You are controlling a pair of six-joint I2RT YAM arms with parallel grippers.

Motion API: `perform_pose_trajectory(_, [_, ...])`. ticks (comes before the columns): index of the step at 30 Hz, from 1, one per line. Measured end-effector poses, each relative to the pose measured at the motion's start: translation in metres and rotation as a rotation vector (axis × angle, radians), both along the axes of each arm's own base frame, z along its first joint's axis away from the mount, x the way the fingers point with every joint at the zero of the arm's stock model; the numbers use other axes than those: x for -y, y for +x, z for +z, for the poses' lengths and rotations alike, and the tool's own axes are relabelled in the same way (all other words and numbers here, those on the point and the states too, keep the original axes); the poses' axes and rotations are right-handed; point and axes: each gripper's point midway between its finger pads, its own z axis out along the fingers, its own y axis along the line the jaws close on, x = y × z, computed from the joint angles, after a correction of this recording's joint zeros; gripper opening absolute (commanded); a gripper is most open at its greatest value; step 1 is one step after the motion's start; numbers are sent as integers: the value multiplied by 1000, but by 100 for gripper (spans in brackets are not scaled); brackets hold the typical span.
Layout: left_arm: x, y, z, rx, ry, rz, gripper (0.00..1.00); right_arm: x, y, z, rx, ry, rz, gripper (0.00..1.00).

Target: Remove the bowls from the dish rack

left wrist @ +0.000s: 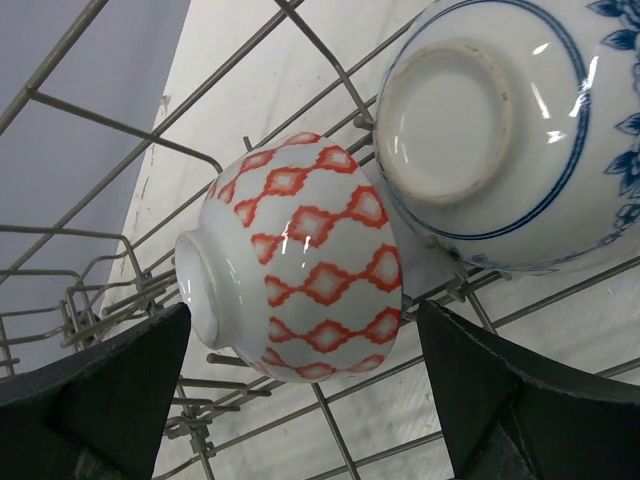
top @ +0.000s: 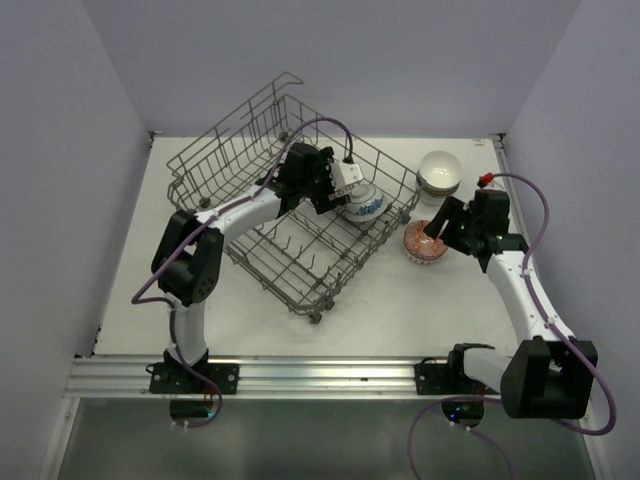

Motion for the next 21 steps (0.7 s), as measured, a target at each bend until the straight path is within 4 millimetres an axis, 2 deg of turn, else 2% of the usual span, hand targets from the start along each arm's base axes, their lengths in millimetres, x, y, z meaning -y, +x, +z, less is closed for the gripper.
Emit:
perform_pose_trajectory(7, [-11, 9, -5, -59, -68, 2, 96, -1, 0, -5, -17, 5, 5, 67])
perform_pose_trajectory(14, [-7, 7, -3, -70, -94, -24, 96, -1, 0, -7, -24, 5, 5, 67])
perform_pose_trajectory(17, [-5, 6, -5, -75, -96, -32, 90, -1, 0, -7, -24, 5, 5, 67])
perform_pose_trajectory(20, [-4, 7, -9, -77, -96, -36, 77, -1, 0, -7, -24, 5, 5, 67])
perform_pose_trajectory(21, [-3, 8, -9, -75, -97, -37, 70, -1, 0, -7, -24, 6, 6, 67])
